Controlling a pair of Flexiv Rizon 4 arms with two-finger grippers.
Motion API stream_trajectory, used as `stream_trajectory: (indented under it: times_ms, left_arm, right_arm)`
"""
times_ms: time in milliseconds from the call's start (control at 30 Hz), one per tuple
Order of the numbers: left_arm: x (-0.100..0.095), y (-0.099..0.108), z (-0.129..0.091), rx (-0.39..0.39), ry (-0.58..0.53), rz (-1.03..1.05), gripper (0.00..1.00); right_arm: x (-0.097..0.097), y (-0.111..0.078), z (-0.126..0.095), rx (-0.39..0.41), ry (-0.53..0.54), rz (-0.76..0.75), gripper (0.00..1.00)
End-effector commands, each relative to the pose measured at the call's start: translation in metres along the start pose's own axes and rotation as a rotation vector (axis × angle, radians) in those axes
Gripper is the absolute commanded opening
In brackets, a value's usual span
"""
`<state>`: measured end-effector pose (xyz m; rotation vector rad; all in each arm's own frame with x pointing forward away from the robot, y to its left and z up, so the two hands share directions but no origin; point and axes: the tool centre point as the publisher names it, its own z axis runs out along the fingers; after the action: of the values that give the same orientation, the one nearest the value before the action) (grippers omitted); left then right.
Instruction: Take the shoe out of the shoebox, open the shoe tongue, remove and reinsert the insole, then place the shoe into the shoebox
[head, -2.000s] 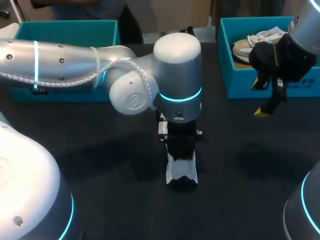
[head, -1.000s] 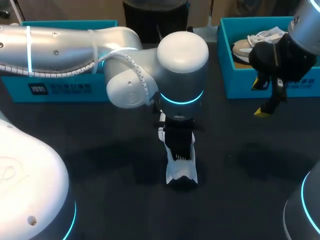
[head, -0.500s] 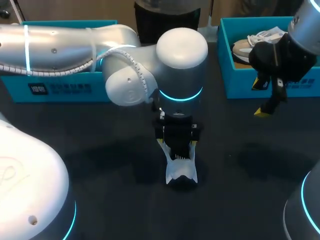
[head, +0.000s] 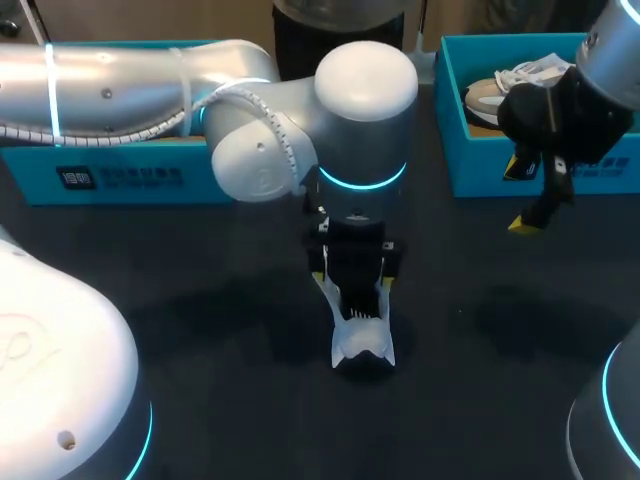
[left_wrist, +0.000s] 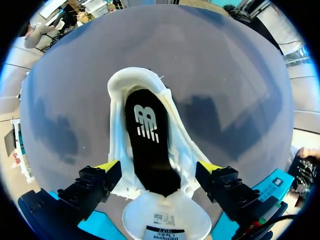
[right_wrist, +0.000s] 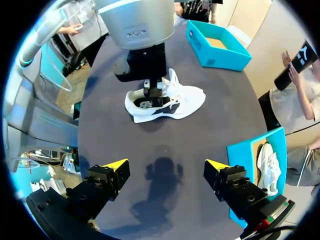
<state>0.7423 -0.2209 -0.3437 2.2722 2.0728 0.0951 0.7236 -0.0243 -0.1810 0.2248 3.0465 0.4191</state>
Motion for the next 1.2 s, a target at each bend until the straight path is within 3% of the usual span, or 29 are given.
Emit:
stream_trajectory:
  times_ms: [33,500,900,1200]
  left_arm:
    - [0.002,0.007,-0.002,-0.004,0.002,0.001,1.0]
    - [0.008,0.009,-0.015,0.017,0.004,0.014,1.0]
    - [0.014,0.031,-0.042,0.021,0.014,0.015,1.0]
    - [0.017,0.056,-0.048,-0.014,0.02,0.004,1.0]
  right_arm:
    - [-0.001,0.001,0.001,0.003,0.001,0.001,1.0]
    - [-0.001,0.001,0.001,0.003,0.001,0.001,1.0]
    - [-0.001,0.001,0.001,0.003,0.001,0.001,1.0]
    - [-0.001,0.001,0.001,0.003,0.001,0.001,1.0]
